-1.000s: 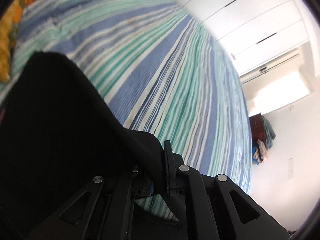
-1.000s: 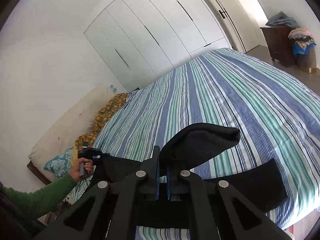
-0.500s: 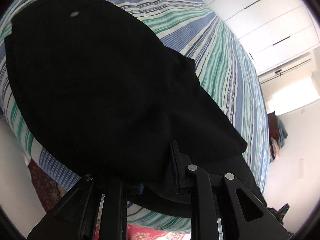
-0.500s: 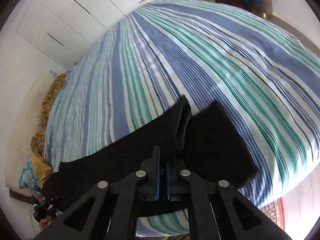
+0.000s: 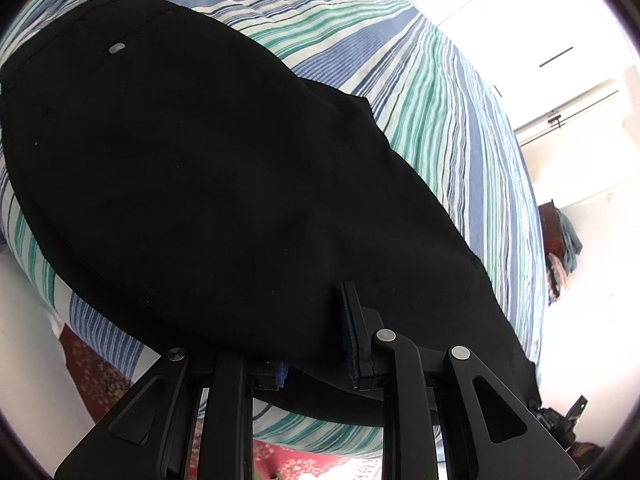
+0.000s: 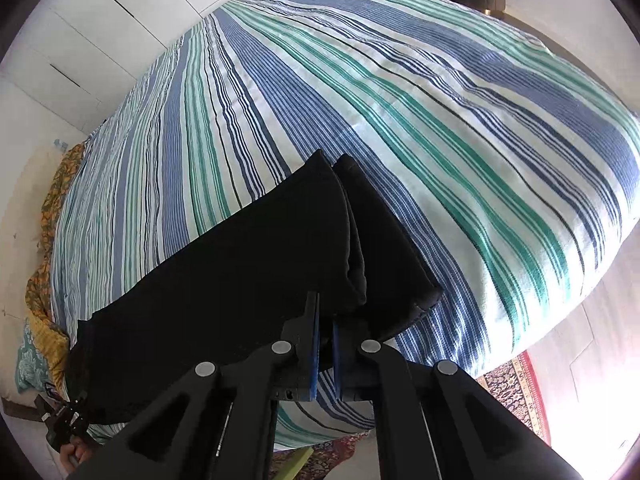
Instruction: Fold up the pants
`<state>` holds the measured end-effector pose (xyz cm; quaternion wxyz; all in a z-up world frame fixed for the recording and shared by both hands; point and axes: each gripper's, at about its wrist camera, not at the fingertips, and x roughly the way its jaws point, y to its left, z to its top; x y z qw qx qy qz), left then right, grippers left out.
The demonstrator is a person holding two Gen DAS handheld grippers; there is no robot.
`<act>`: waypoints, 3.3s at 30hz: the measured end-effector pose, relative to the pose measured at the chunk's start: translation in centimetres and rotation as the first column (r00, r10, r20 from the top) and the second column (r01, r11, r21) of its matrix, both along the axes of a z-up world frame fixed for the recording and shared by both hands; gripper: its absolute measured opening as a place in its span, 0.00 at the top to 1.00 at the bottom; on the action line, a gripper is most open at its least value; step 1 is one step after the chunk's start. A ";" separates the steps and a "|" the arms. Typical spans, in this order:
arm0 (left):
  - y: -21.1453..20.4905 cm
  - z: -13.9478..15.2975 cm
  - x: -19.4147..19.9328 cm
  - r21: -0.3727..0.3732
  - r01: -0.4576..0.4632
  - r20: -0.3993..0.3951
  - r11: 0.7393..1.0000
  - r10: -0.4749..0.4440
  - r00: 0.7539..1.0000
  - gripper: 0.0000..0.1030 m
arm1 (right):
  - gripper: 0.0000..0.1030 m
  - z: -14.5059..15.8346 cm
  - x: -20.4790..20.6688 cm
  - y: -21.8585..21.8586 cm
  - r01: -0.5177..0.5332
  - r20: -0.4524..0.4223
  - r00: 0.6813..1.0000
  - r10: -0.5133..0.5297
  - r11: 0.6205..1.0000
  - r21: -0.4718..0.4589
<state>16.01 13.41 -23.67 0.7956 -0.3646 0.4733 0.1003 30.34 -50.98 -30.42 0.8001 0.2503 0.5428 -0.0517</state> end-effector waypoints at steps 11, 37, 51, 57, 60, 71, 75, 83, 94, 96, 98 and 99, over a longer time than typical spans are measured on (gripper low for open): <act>1.3 0.7 -1.1 0.007 0.024 0.020 1.000 -0.024 1.000 0.94 | 0.95 -0.6 -0.2 -0.7 0.070 -0.048 0.996 -0.072 0.996 -0.054; 1.7 9.3 -5.4 0.427 -0.047 0.076 0.903 0.016 0.997 0.14 | 0.15 7.8 -5.2 0.6 0.294 0.267 0.943 -0.199 0.875 -0.385; -0.4 2.0 1.2 0.371 0.134 -0.034 0.919 -0.130 0.991 0.09 | 0.15 4.9 -1.4 15.8 -0.156 0.302 0.920 0.248 0.942 -0.298; -1.8 1.3 0.5 0.417 0.181 -0.070 0.891 -0.167 0.983 0.09 | 0.15 1.7 -2.4 15.7 -0.166 0.248 0.942 0.228 0.955 -0.246; -1.9 1.0 0.7 0.419 0.180 -0.073 0.890 -0.165 0.984 0.09 | 0.15 1.8 -2.5 15.4 -0.152 0.262 0.941 0.214 0.960 -0.235; -2.2 0.3 1.0 0.453 0.213 -0.112 0.866 -0.181 0.977 0.09 | 0.15 1.1 -2.2 14.4 -0.120 0.235 0.958 0.162 0.976 -0.181; -2.2 0.2 1.0 0.459 0.220 -0.117 0.861 -0.186 0.975 0.08 | 0.15 1.0 -2.1 14.5 -0.123 0.232 0.959 0.164 0.976 -0.178; -2.3 0.0 1.0 0.467 0.230 -0.129 0.854 -0.192 0.973 0.07 | 0.15 1.0 -2.2 14.7 -0.124 0.235 0.958 0.166 0.975 -0.184; -2.3 -0.1 1.0 0.472 0.238 -0.135 0.849 -0.197 0.971 0.07 | 0.15 1.7 -2.1 13.4 -0.095 0.243 0.962 0.124 0.987 -0.129; -2.4 -0.2 1.0 0.476 0.239 -0.138 0.846 -0.197 0.971 0.07 | 0.15 2.3 -1.5 13.0 -0.117 0.233 0.962 0.140 0.987 -0.110; -2.5 -0.2 1.1 0.480 0.240 -0.141 0.844 -0.195 0.971 0.07 | 0.15 3.0 -0.6 12.7 -0.154 0.215 0.961 0.173 0.983 -0.104; -2.6 -0.2 1.1 0.481 0.240 -0.142 0.843 -0.195 0.970 0.07 | 0.15 3.4 -0.1 12.5 -0.173 0.210 0.959 0.192 0.979 -0.109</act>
